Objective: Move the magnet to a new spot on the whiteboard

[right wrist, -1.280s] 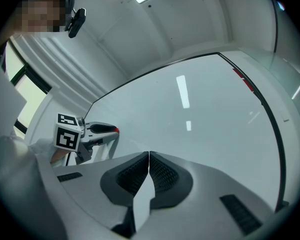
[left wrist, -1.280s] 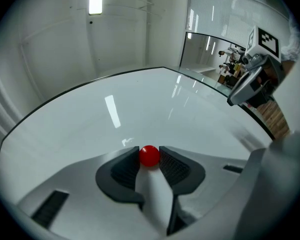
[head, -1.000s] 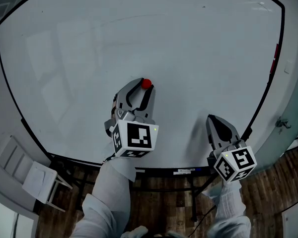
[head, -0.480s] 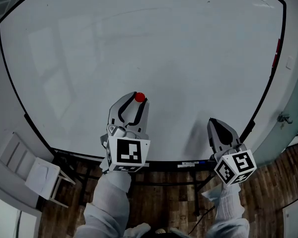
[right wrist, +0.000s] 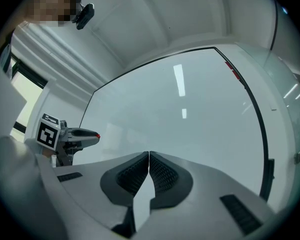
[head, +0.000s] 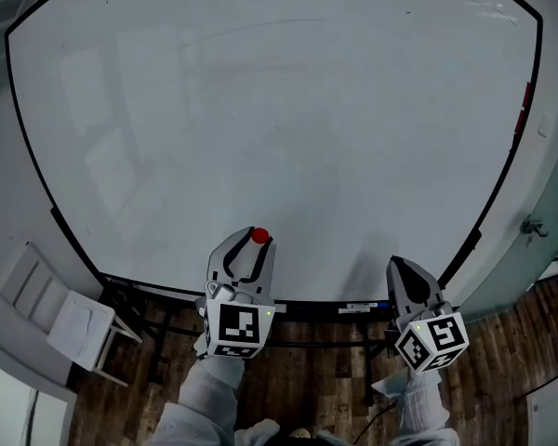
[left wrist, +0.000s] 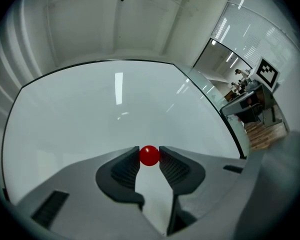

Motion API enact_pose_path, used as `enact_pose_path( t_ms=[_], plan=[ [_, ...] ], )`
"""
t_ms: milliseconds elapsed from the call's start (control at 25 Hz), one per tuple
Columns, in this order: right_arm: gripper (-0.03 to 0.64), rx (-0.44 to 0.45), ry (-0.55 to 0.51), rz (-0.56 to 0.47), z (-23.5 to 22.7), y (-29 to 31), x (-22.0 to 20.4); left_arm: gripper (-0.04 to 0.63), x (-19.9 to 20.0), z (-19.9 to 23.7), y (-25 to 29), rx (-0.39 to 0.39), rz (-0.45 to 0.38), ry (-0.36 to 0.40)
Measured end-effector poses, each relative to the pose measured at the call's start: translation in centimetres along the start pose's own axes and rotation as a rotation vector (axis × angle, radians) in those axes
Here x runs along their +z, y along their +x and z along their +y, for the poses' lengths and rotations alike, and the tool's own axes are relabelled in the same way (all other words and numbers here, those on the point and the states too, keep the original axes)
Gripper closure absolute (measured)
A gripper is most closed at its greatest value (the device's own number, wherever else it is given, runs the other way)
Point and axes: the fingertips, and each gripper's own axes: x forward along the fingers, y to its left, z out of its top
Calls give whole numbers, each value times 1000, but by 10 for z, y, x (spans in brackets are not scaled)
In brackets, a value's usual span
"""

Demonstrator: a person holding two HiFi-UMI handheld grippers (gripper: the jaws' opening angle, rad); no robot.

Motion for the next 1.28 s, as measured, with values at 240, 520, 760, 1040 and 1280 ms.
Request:
enact_pose_path(
  t_ms=[240, 520, 760, 1040, 1280],
  plan=[
    [589, 5, 56, 62, 22, -14, -39, 469, -35, -12, -30, -15, 58, -63],
    [589, 6, 84, 100, 39, -21, -68, 469, -78, -20, -53, -10, 142, -176],
    [589, 30, 80, 108, 41, -20, -77, 469, -96, -24, -61, 12, 172, -229],
    [589, 71, 66, 92, 41, -10, -77, 469, -108, -9, -72, 87, 170, -286],
    [589, 150, 11, 86, 56, 17, -64, 469, -107, 26, -80, 157, 155, -291]
  ],
)
